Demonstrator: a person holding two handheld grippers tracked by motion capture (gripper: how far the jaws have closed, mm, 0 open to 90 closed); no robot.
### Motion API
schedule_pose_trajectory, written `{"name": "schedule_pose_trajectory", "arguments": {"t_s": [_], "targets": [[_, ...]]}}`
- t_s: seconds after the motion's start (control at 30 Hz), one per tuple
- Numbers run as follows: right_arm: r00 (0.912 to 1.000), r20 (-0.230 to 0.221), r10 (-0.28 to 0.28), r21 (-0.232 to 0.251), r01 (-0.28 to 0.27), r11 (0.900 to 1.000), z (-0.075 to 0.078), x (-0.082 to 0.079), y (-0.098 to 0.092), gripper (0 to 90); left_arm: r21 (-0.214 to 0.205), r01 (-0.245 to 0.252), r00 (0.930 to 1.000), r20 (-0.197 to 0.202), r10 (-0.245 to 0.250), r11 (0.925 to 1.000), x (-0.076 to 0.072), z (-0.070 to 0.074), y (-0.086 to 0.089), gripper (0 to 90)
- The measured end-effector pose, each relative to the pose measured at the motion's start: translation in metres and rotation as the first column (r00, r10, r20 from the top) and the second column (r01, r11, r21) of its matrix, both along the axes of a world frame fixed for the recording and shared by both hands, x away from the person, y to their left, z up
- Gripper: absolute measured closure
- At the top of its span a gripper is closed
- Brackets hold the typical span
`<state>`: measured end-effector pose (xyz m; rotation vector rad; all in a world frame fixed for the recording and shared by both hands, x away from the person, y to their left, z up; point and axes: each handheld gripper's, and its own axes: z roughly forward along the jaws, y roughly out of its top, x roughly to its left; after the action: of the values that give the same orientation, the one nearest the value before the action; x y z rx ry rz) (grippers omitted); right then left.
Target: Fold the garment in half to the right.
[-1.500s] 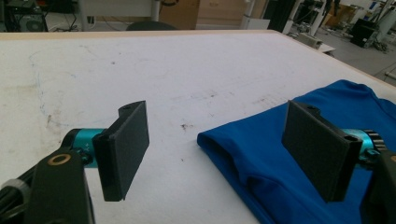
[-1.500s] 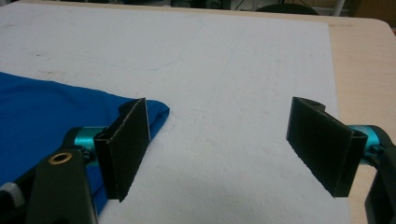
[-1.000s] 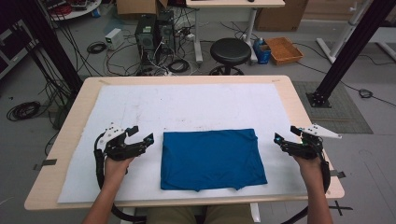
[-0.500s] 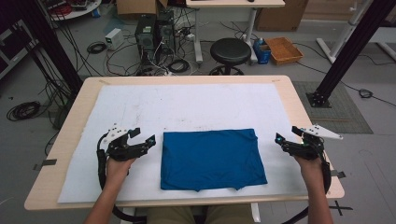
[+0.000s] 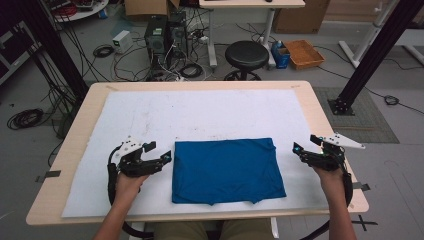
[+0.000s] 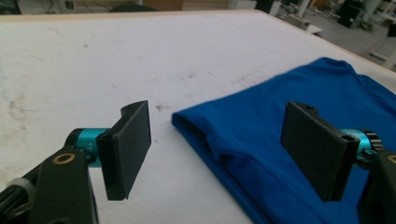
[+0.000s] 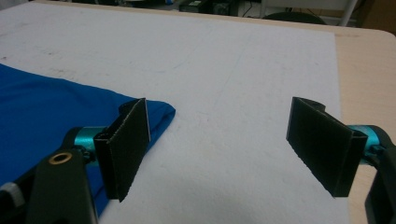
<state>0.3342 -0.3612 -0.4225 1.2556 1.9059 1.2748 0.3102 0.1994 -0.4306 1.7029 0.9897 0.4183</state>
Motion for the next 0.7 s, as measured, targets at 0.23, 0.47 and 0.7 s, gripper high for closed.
{"name": "schedule_pose_trajectory", "arguments": {"t_s": [0.23, 0.47, 0.7], "targets": [[0.9999, -0.009, 0.005, -0.002, -0.005, 1.0, -0.002, 0.001, 0.002, 21.1, 0.082, 0.034, 0.9929, -0.117, -0.024, 0.9961, -0.01, -0.009, -0.02, 25.1], [0.9998, -0.017, 0.011, -0.002, -0.012, 0.9999, -0.004, 0.003, 0.006, 21.1, 0.126, 0.022, 0.9879, -0.155, -0.002, 0.9918, -0.028, -0.013, -0.036, 25.3], [0.9996, -0.023, 0.015, -0.001, -0.015, 0.9999, -0.004, 0.003, 0.008, 21.1, 0.19, 0.026, 0.9801, -0.198, 0.013, 0.9815, -0.049, -0.019, -0.042, 25.4]]}}
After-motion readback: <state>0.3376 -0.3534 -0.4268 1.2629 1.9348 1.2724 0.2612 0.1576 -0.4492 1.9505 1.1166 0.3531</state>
